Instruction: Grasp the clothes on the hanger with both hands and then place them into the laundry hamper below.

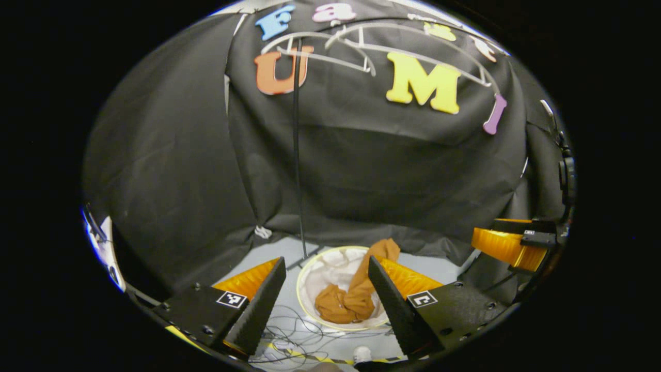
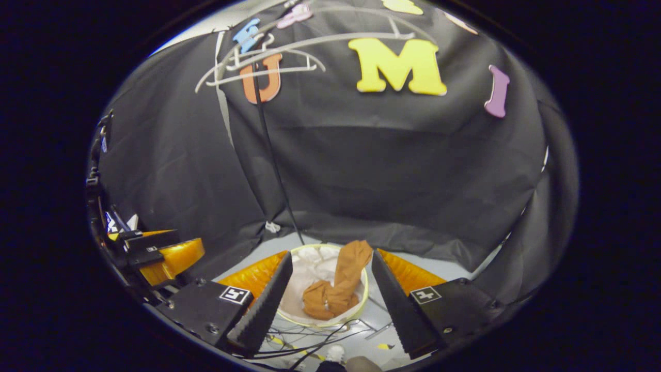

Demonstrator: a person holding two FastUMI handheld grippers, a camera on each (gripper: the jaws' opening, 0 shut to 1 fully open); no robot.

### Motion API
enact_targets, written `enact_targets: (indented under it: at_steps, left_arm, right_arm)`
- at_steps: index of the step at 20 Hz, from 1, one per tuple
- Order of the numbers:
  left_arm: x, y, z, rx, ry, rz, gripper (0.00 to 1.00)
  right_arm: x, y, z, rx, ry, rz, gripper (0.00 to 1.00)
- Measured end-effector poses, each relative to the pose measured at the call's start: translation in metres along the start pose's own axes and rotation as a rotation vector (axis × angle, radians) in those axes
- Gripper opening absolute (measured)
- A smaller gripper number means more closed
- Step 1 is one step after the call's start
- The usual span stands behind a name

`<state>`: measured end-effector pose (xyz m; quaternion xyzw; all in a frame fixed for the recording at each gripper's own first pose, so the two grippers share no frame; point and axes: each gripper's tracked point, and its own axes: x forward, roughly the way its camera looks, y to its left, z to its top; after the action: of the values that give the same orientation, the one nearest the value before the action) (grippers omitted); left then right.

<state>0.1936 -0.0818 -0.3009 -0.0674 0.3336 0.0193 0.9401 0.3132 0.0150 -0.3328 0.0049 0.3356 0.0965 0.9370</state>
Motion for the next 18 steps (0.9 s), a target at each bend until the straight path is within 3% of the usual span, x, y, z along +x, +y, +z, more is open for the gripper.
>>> enact_targets:
  at_steps: [5,10,13,18]
  left_arm:
    - [-0.100,0.027,0.061,0.031,-0.199,-0.024,0.96]
    - [-0.187,0.032,0.101,0.093,-0.386,-0.063,1.00]
    - [-0.225,0.033,0.116,0.123,-0.472,-0.056,1.00]
    - [-0.266,0.031,0.124,0.065,-0.513,-0.082,1.00]
  right_arm:
    - [-0.135,0.024,0.067,-0.009,-0.254,-0.051,0.97]
    - [-0.265,0.051,0.102,0.034,-0.452,-0.068,0.99]
    - [-0.314,0.054,0.099,0.029,-0.514,-0.081,0.99]
    - [-0.377,0.056,0.101,0.014,-0.591,-0.128,0.99]
